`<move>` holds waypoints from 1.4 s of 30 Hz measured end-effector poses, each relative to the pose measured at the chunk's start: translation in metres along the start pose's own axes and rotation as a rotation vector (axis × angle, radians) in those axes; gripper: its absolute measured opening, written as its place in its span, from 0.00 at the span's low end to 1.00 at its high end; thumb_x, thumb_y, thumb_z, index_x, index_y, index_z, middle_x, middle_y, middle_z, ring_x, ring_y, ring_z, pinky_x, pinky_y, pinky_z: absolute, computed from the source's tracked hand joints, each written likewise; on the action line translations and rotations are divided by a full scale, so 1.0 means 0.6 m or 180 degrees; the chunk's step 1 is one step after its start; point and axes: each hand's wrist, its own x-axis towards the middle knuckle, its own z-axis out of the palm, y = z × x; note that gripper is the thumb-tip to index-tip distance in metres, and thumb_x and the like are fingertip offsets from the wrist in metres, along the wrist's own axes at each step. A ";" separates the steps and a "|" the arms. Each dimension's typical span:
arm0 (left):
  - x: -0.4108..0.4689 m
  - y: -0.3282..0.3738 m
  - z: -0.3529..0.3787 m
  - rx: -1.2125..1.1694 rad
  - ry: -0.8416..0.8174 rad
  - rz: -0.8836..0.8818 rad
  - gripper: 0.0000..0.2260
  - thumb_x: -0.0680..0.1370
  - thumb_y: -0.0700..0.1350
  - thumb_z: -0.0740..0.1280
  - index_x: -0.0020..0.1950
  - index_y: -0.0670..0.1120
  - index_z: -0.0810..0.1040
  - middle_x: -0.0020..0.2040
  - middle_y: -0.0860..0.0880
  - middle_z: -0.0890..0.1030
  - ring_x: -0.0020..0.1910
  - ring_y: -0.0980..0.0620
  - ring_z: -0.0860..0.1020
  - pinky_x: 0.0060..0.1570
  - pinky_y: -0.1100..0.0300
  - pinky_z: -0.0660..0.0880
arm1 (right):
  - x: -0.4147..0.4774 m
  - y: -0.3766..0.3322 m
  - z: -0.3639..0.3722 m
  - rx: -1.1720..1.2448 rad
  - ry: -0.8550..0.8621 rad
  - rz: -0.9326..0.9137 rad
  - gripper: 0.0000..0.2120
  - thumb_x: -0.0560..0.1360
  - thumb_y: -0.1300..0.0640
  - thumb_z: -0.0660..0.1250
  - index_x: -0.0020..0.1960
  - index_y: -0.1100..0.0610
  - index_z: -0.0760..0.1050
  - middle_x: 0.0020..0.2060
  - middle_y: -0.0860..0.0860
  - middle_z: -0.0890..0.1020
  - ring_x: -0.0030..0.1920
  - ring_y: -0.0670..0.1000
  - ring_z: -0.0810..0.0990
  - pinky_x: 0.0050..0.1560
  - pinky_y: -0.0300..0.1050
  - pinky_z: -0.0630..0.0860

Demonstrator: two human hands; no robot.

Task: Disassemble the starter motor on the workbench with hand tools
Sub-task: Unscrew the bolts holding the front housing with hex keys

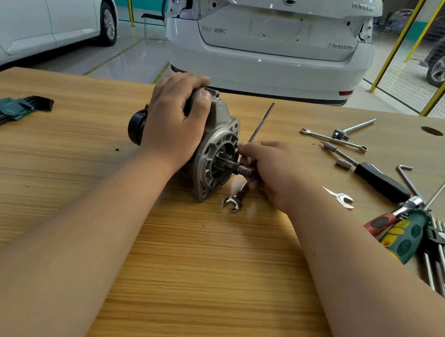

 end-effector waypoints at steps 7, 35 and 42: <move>0.000 0.001 0.000 -0.0007 -0.0004 -0.0026 0.16 0.81 0.48 0.57 0.64 0.45 0.76 0.62 0.49 0.76 0.66 0.53 0.67 0.66 0.60 0.62 | -0.002 -0.001 0.003 -0.0305 0.0067 -0.0039 0.11 0.75 0.53 0.70 0.36 0.55 0.76 0.22 0.45 0.77 0.24 0.47 0.73 0.24 0.40 0.70; -0.001 0.005 -0.002 0.0000 -0.0017 -0.0029 0.15 0.82 0.45 0.58 0.65 0.43 0.76 0.63 0.48 0.76 0.67 0.52 0.67 0.67 0.57 0.63 | -0.012 -0.017 -0.016 -0.2250 0.0115 -0.1725 0.14 0.74 0.59 0.71 0.36 0.43 0.72 0.32 0.24 0.74 0.32 0.32 0.73 0.29 0.24 0.65; -0.003 0.006 -0.002 -0.0037 -0.0031 -0.0059 0.15 0.81 0.46 0.57 0.65 0.45 0.76 0.63 0.49 0.76 0.67 0.52 0.67 0.68 0.55 0.64 | -0.018 -0.019 -0.025 -0.2395 -0.0080 -0.1691 0.15 0.75 0.59 0.70 0.38 0.40 0.73 0.33 0.24 0.75 0.33 0.32 0.73 0.28 0.24 0.66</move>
